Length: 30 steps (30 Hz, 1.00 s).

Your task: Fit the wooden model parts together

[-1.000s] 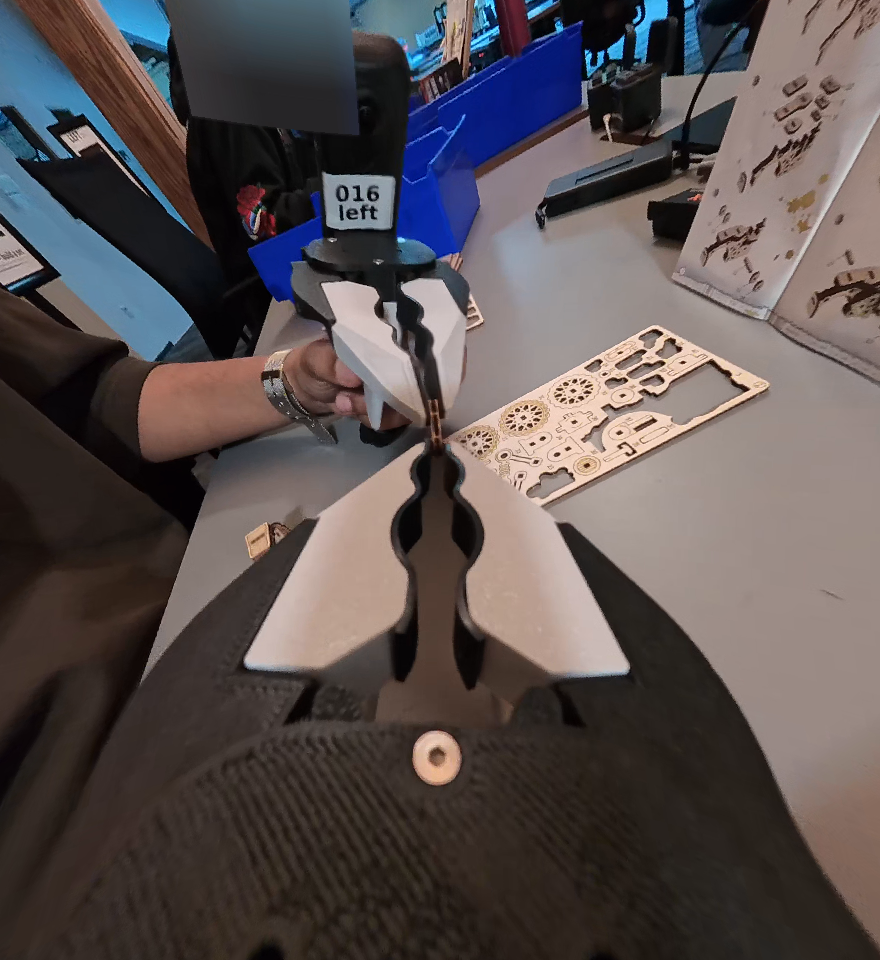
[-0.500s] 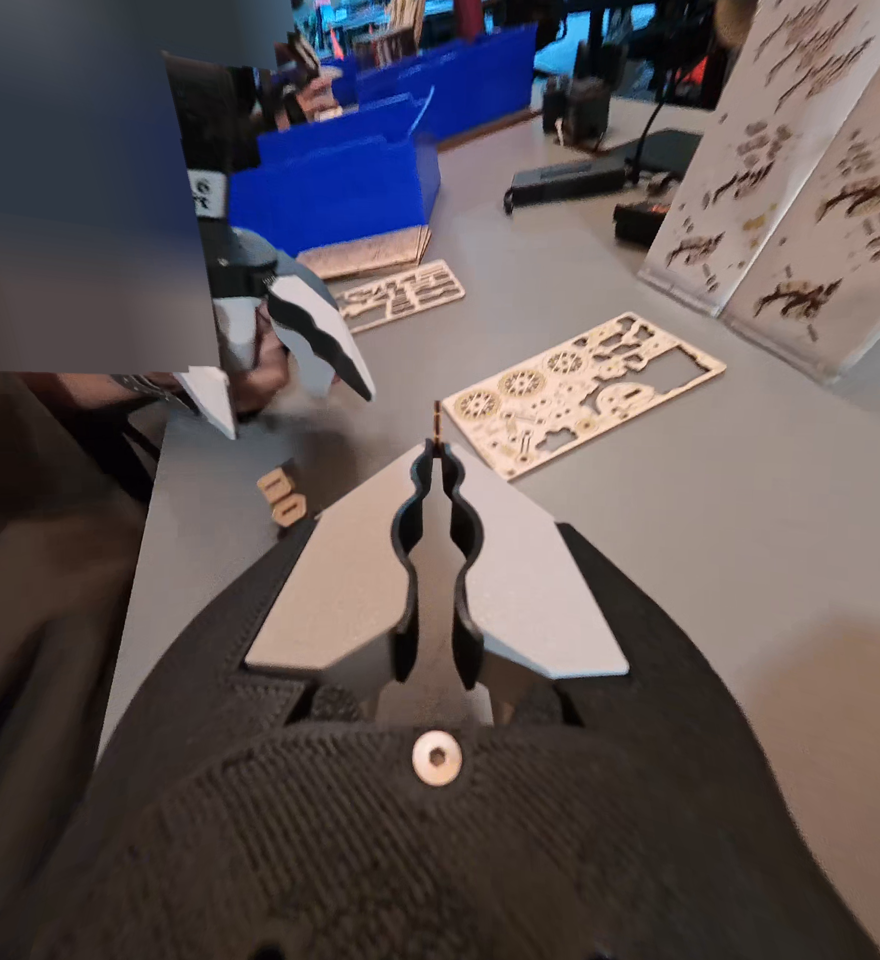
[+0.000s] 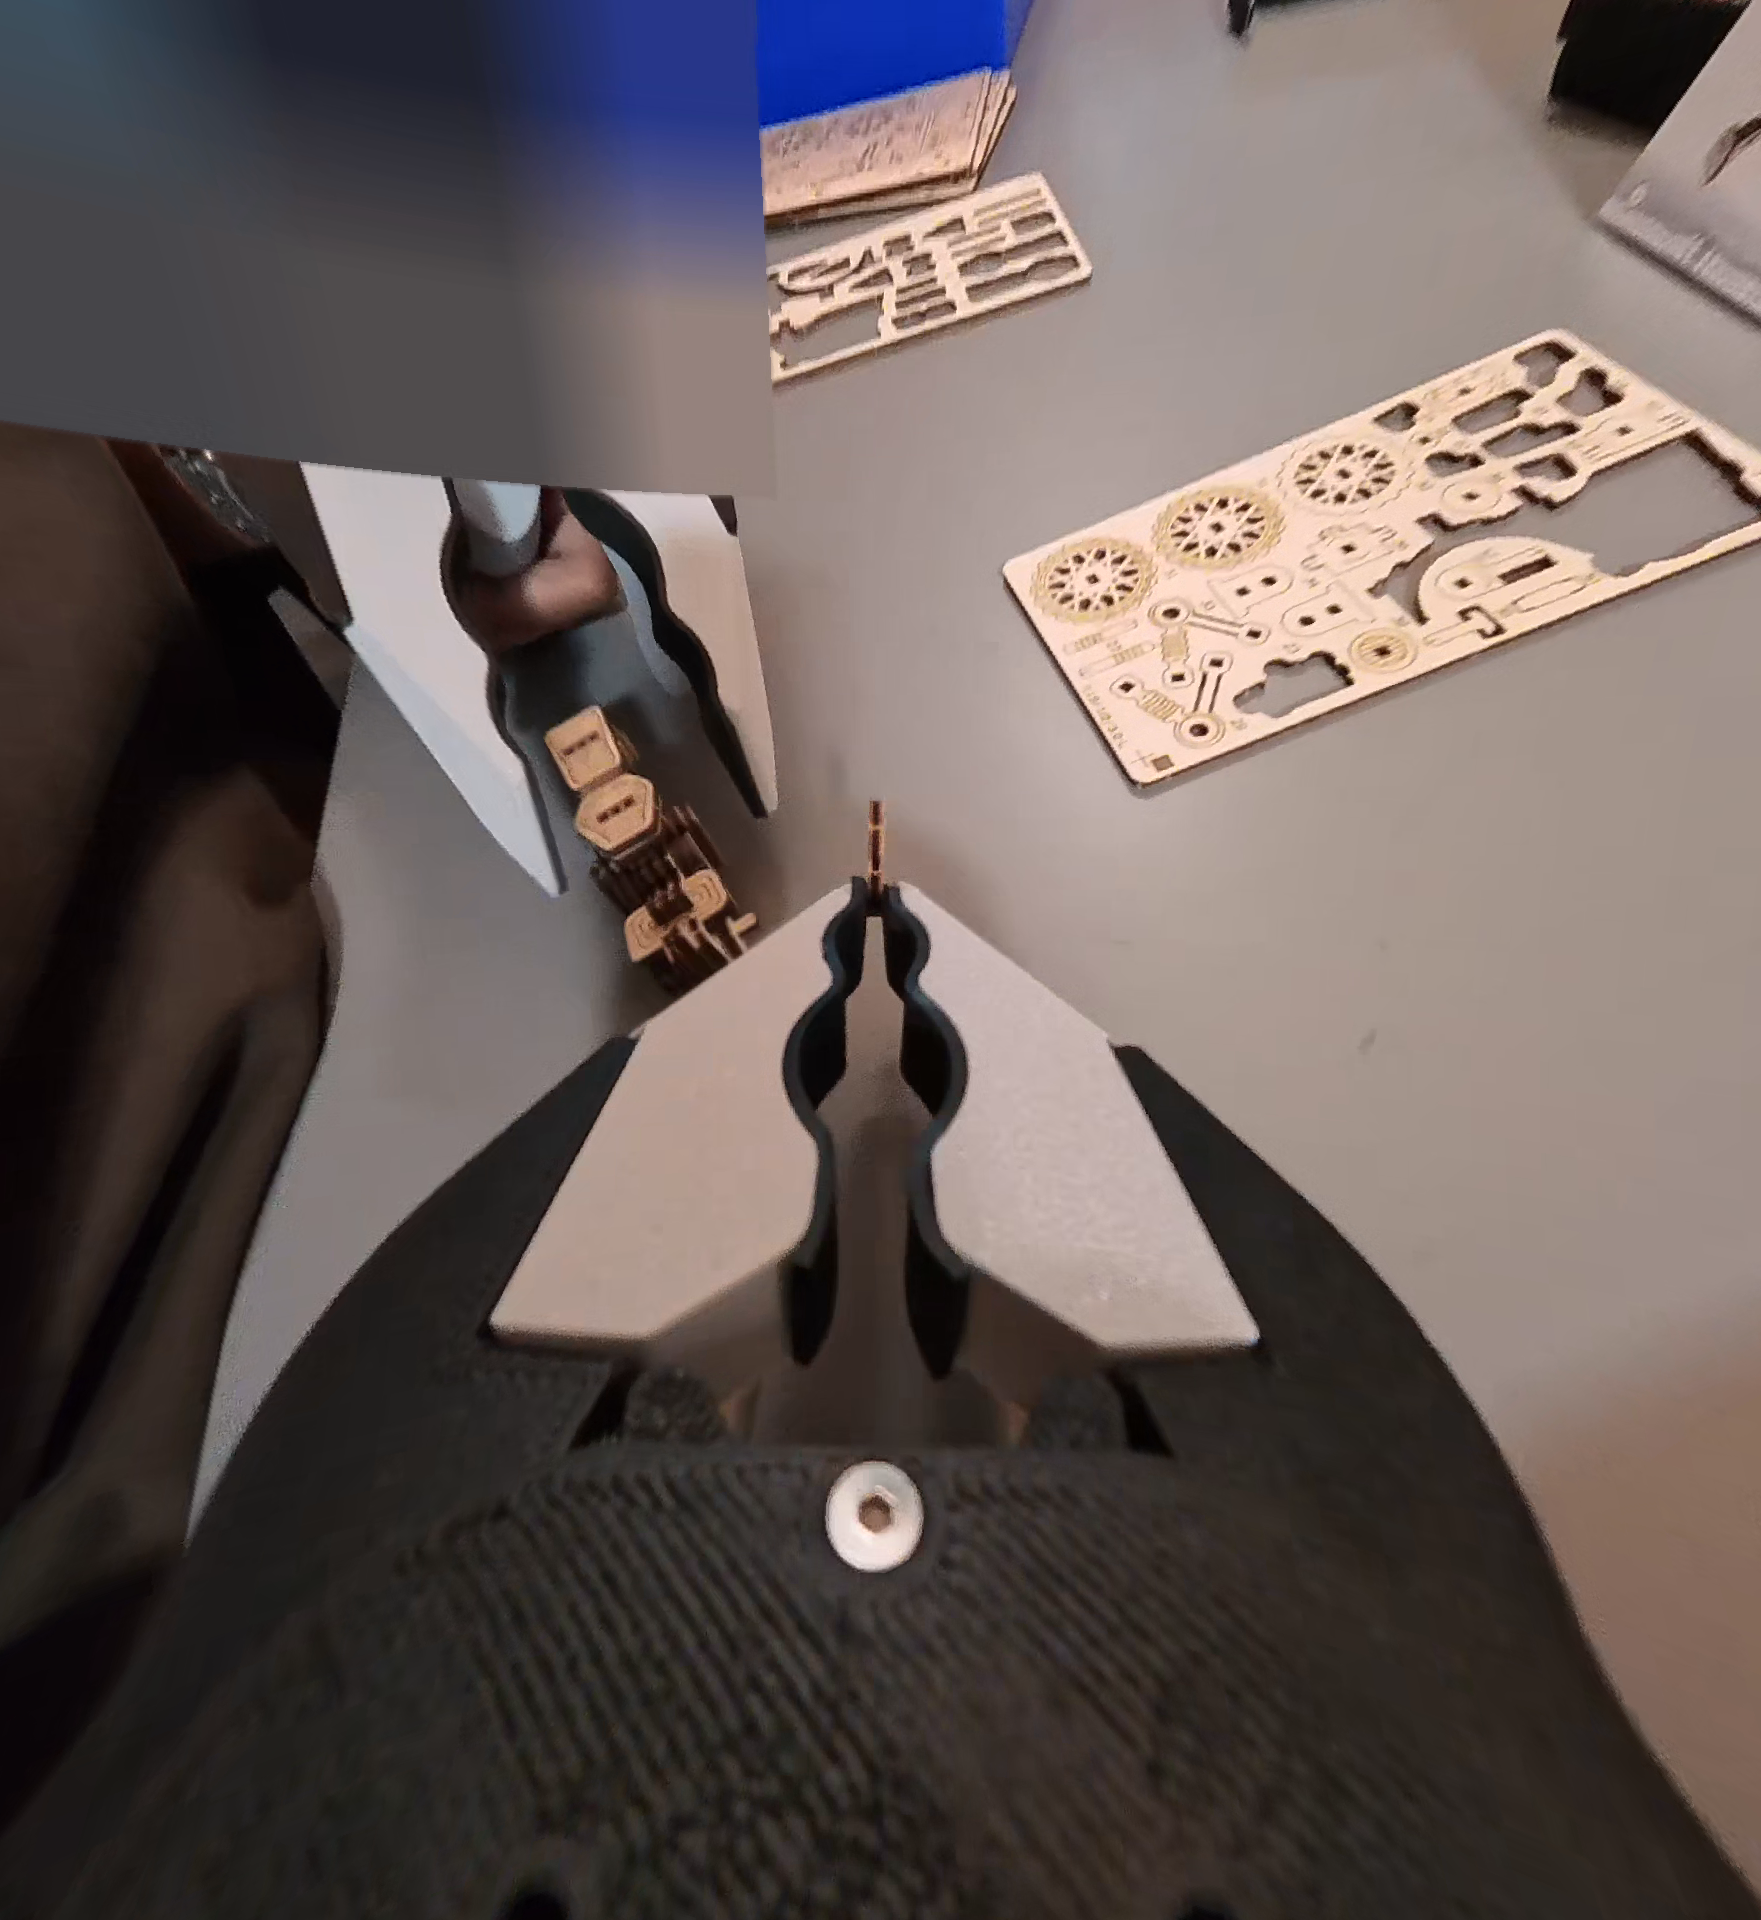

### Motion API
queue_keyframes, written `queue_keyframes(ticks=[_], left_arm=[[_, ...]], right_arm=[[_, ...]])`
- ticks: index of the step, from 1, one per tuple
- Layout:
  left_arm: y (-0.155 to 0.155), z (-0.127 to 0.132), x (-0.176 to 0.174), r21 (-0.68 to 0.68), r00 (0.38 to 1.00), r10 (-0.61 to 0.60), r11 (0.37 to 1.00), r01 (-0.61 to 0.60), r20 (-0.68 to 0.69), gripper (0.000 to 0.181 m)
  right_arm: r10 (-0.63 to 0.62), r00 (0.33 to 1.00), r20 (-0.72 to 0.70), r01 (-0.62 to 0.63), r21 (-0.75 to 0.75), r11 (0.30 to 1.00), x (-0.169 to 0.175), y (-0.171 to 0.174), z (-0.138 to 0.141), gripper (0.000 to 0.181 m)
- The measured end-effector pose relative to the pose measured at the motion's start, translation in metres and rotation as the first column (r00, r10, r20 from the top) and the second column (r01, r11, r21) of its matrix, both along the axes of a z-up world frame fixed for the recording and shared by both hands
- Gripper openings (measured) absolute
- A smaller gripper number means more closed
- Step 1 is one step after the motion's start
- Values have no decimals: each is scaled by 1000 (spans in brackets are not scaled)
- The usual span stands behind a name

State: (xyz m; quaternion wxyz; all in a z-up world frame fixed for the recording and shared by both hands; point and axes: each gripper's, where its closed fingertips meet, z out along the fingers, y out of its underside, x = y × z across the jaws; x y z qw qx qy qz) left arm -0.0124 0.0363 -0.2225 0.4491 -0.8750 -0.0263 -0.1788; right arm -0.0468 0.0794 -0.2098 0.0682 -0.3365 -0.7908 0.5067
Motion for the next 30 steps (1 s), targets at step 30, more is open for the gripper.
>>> queue_keyframes(ticks=[30], left_arm=[[-18,-15,17,-54,894,-188,982,182,-407,30]], right_arm=[[246,963,-111,-190,368,910,36,-33,-27,1]])
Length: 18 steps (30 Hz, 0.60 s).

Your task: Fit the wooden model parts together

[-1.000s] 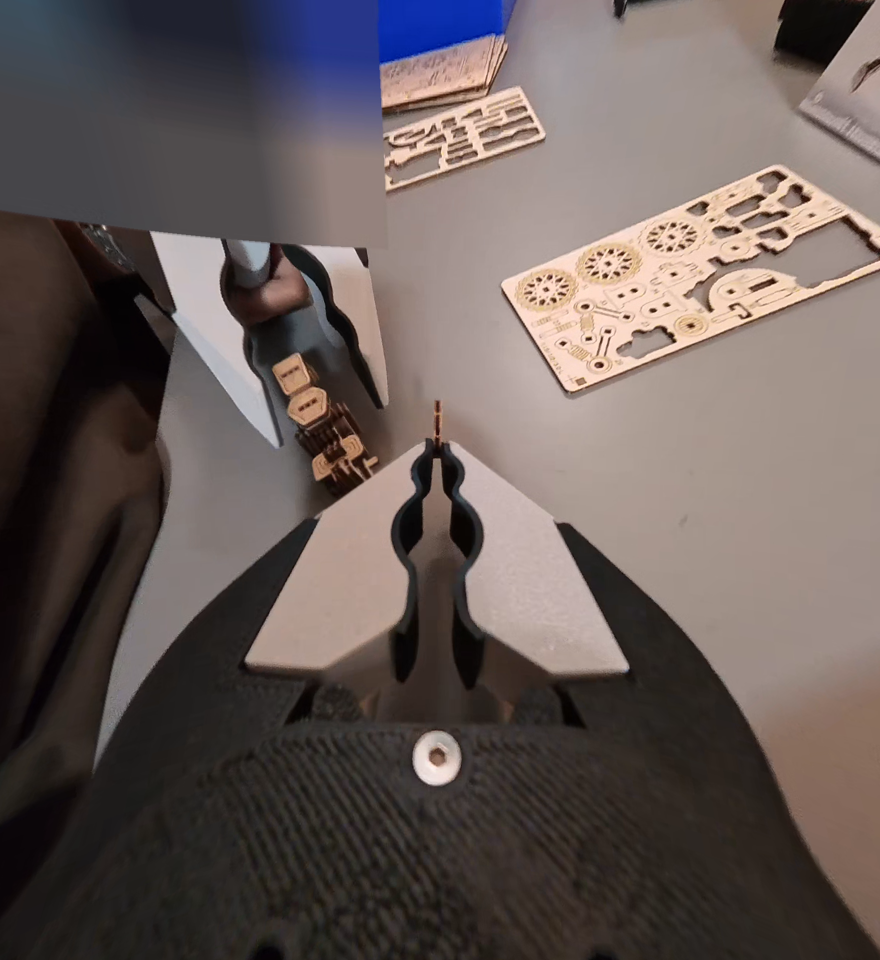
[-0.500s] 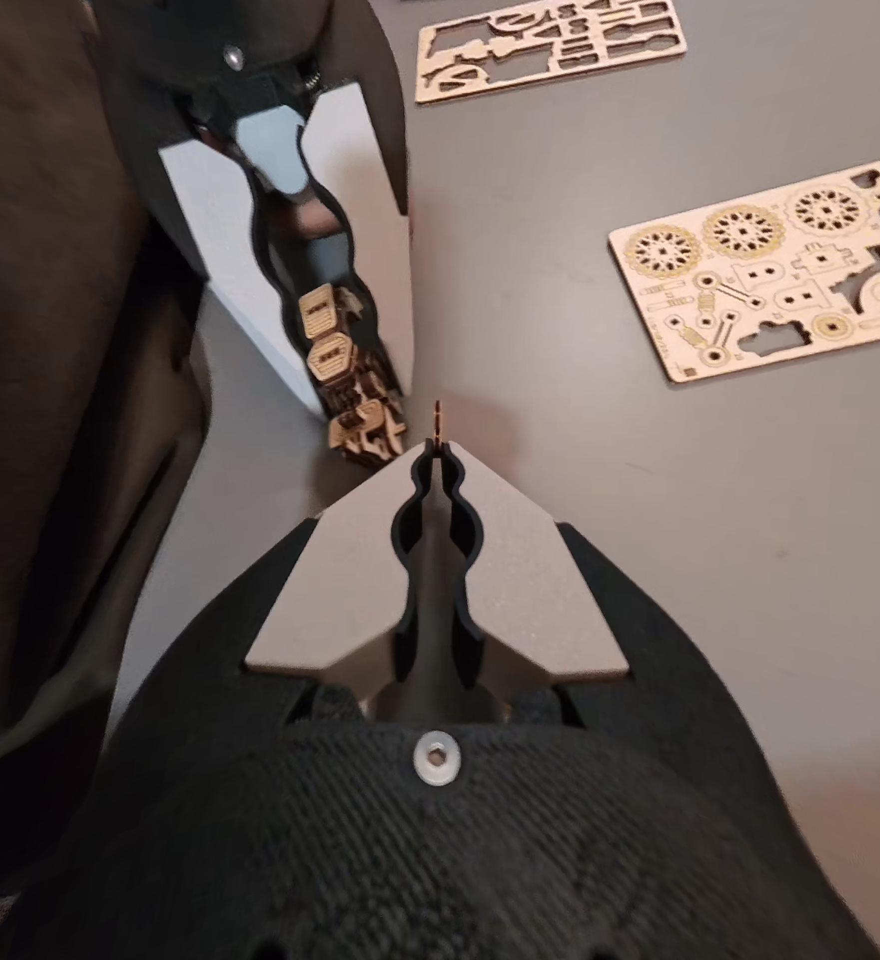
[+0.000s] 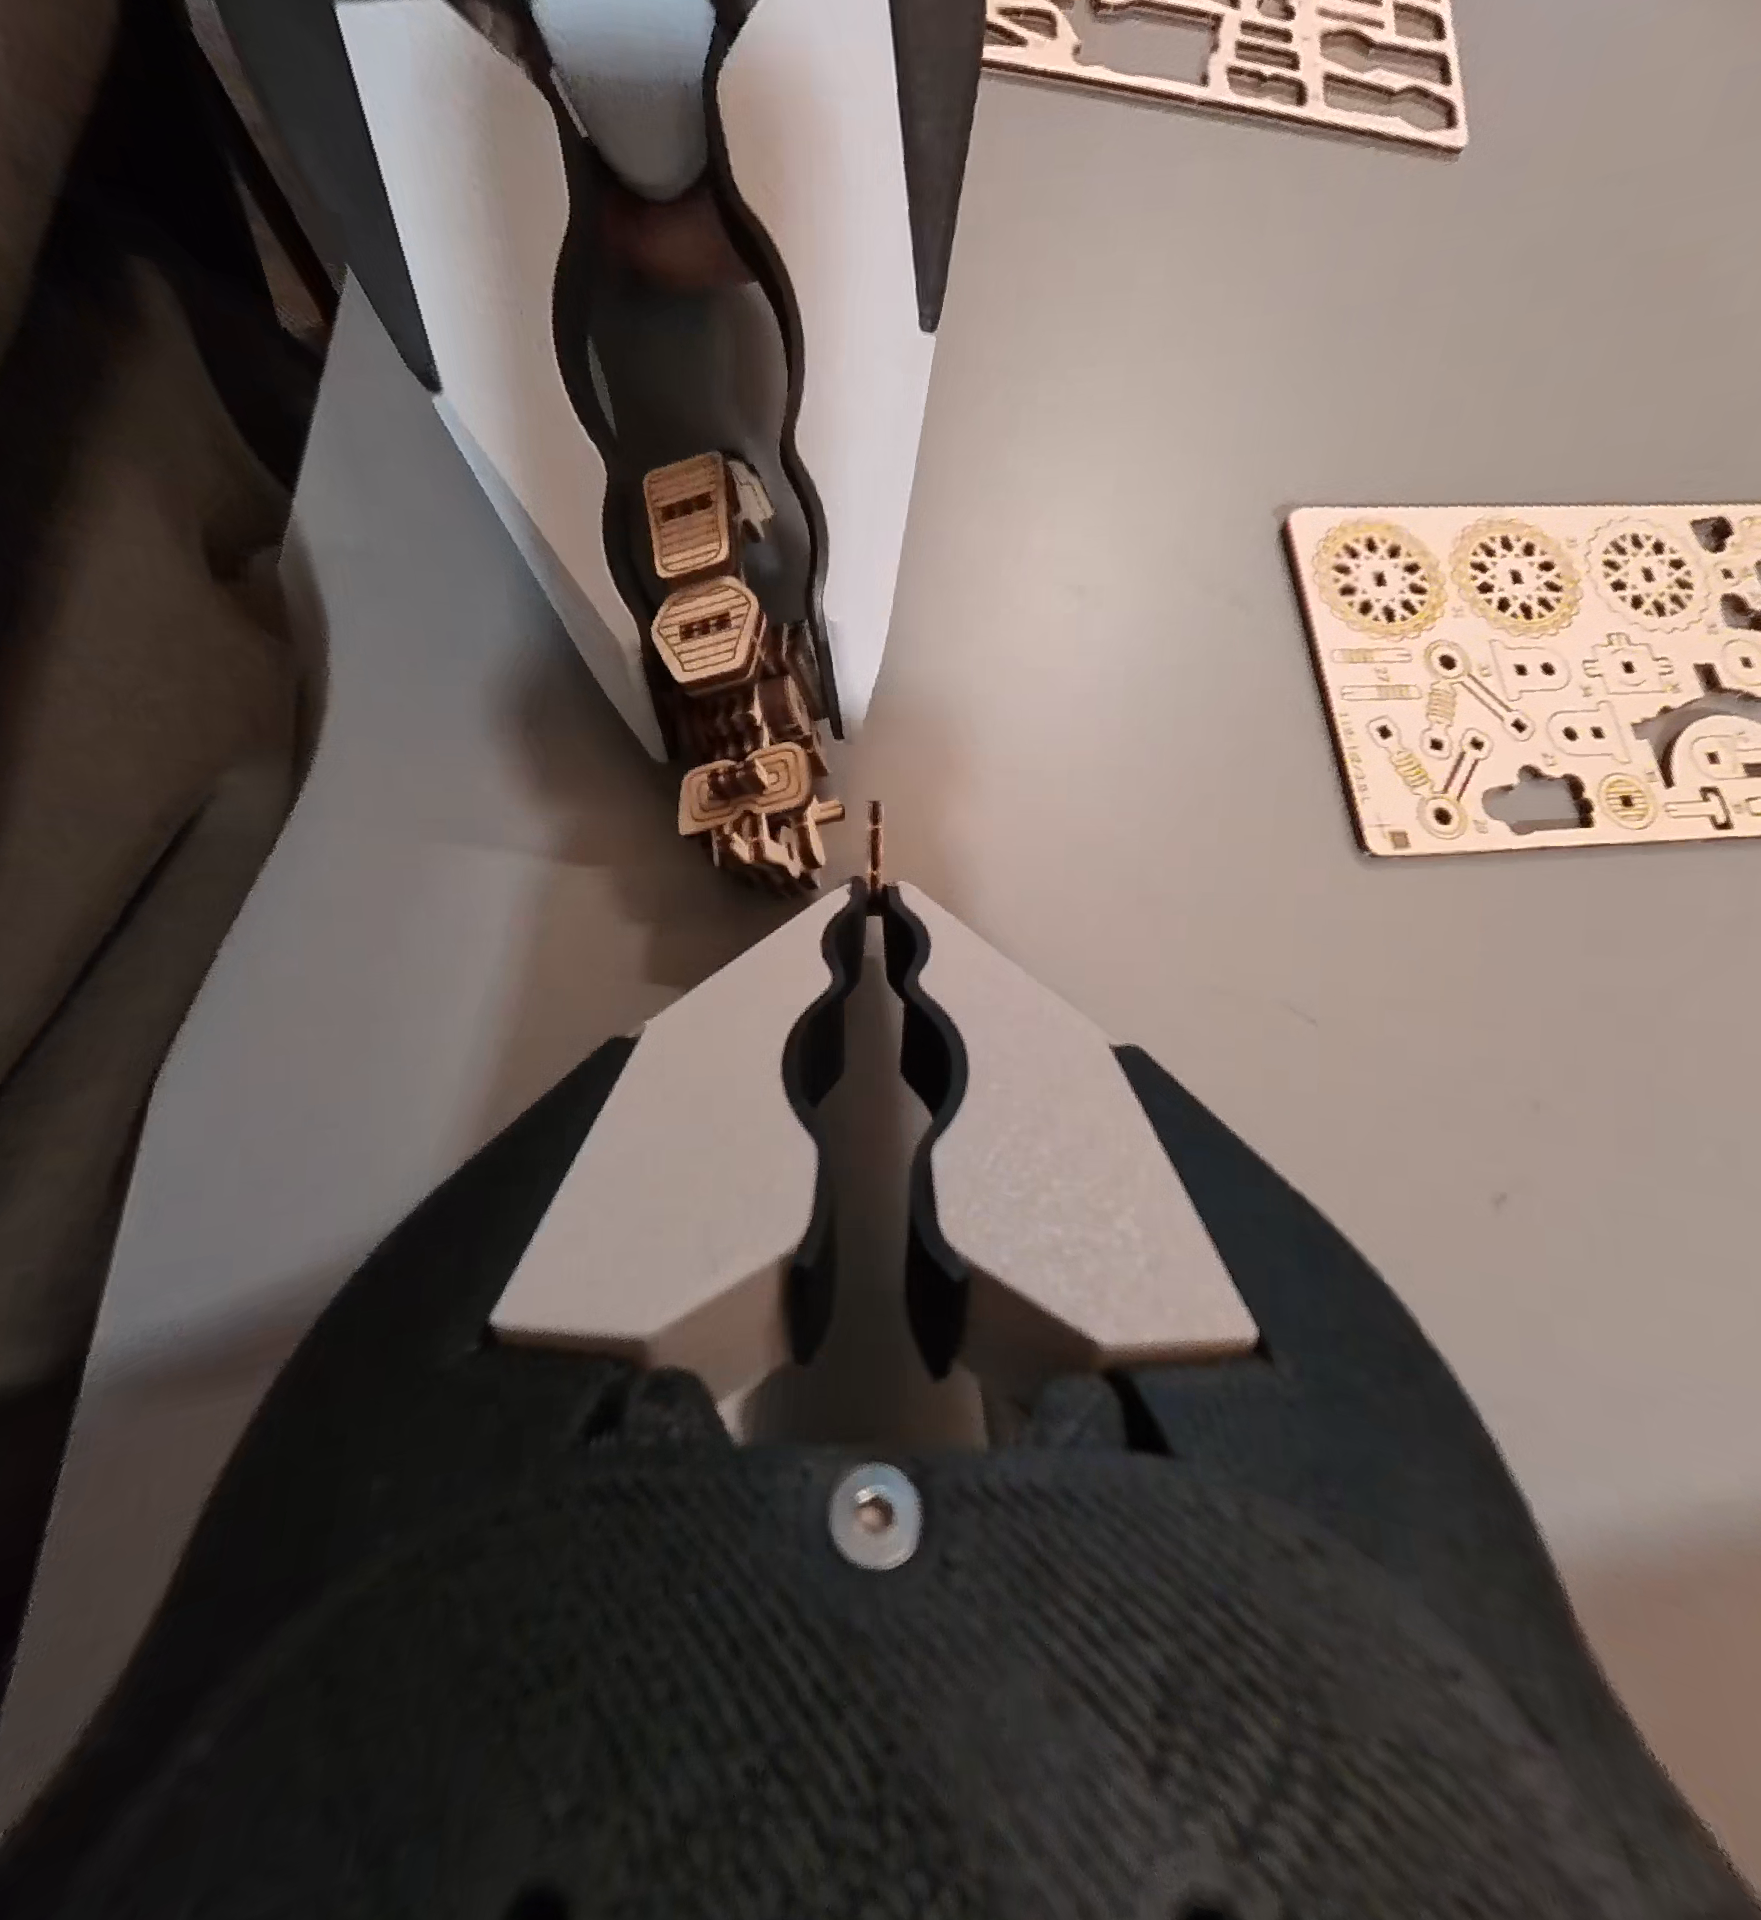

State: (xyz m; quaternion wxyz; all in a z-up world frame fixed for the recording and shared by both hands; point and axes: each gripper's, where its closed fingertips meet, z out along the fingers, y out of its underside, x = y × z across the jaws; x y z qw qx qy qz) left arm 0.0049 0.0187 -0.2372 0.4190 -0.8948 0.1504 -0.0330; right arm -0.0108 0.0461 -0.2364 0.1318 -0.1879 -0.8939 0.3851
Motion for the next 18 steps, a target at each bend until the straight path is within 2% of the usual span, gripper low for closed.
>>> queue_keyframes(ticks=[6,15,18], left_arm=[[-1,-1,1,12,997,-14,1000,15,-79,29],[0,-1,2,14,957,-30,999,35,-287,29],[2,-2,2,19,947,-30,999,38,-320,29]], right_arm=[[31,996,-81,-30,15,999,2,-8,9,1],[110,952,-287,-19,301,954,4,-4,4,1],[119,947,-299,-10,342,940,5,-2,3,1]])
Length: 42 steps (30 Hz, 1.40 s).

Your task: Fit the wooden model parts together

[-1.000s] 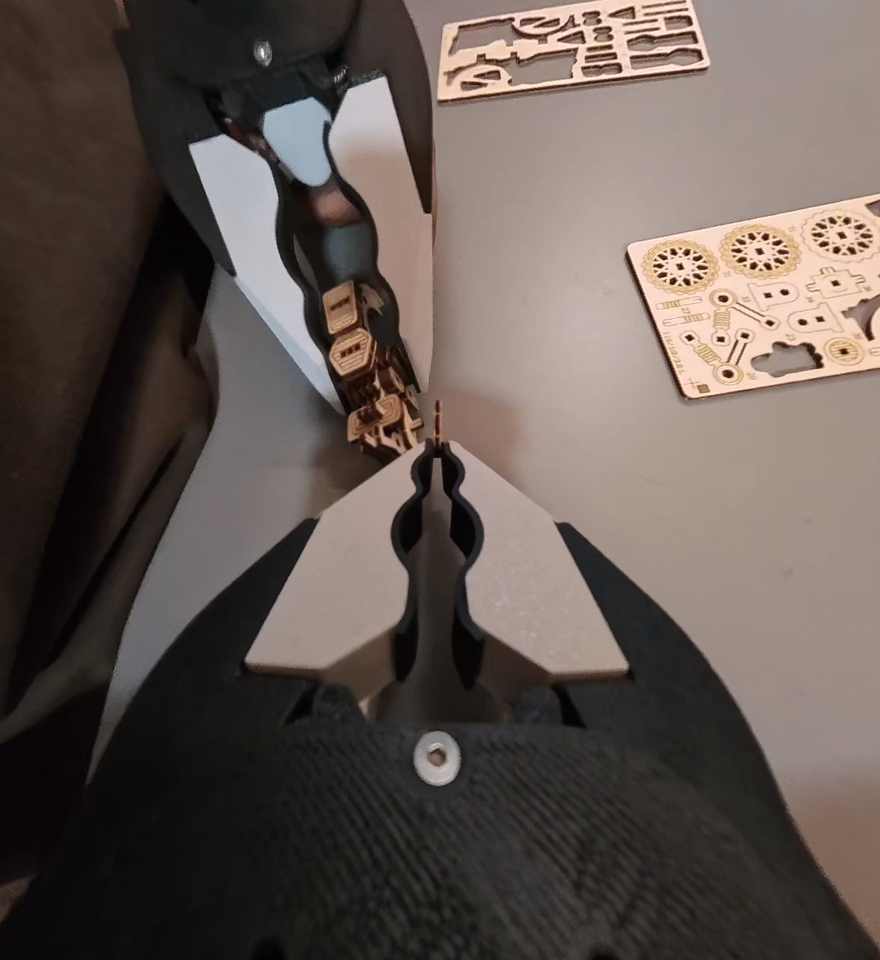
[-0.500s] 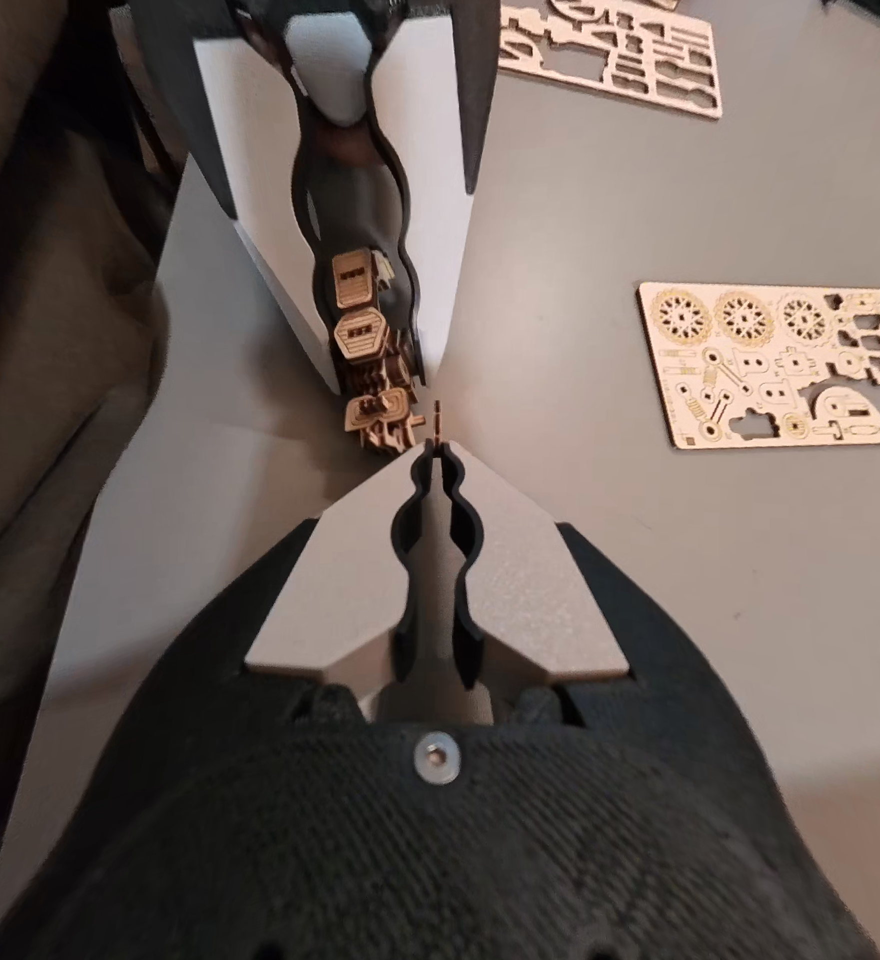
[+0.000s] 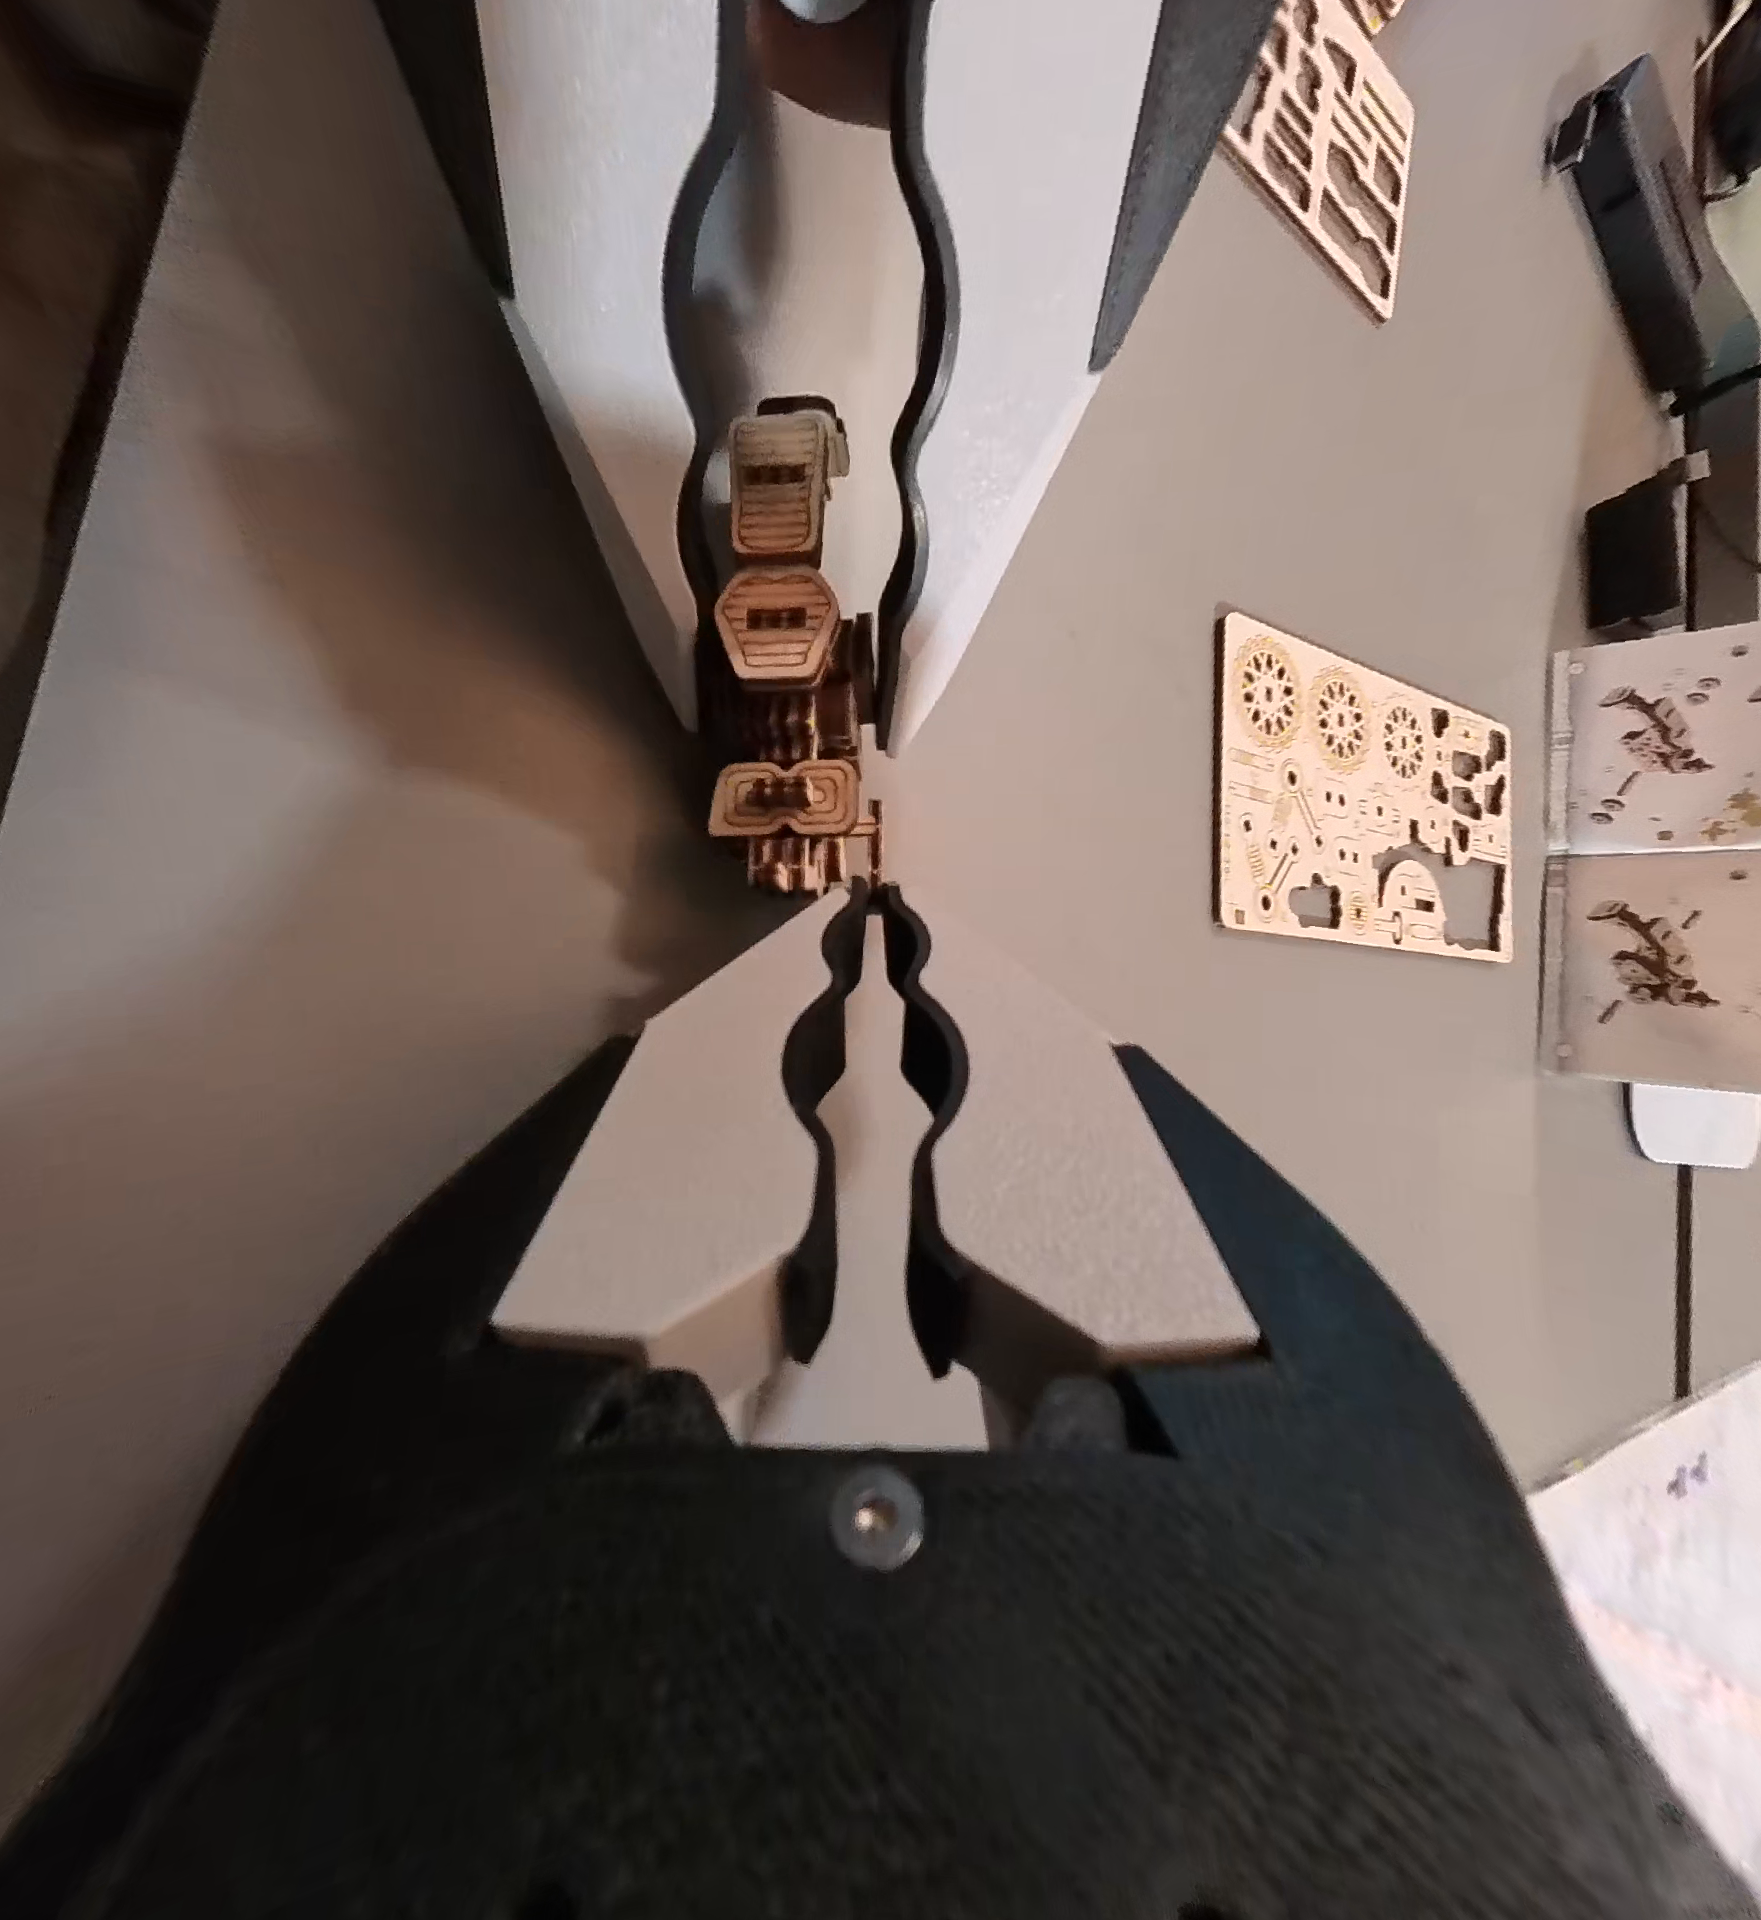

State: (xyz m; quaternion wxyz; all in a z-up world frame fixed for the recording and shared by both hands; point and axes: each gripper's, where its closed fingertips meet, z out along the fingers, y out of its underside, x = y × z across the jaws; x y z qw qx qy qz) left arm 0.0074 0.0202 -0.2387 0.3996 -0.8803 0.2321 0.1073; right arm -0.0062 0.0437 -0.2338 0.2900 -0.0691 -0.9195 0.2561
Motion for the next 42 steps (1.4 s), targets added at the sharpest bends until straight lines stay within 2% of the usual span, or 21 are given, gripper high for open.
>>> queue_keyframes(ticks=[8,14,18,21,35,42], left_arm=[[2,-1,-3,8,1000,4,1000,-4,-5,29],[4,1,-9,28,983,-7,1000,12,-183,29],[5,3,-13,34,938,-18,999,32,-346,29],[6,3,-14,39,914,-26,998,46,-405,29],[6,4,-16,72,902,-22,996,58,-431,29],[6,4,-16,81,907,-20,995,60,-422,30]], right_arm=[[-8,999,31,11,-115,993,0,-2,15,1],[-10,1000,4,10,-112,994,-2,-2,16,1],[-3,998,-63,-1,-60,998,-4,-3,18,1],[9,994,-108,-10,-12,1000,-5,-4,17,1],[30,979,-203,-17,65,998,-9,0,14,1],[24,986,-163,-27,-17,999,-5,-4,17,2]])
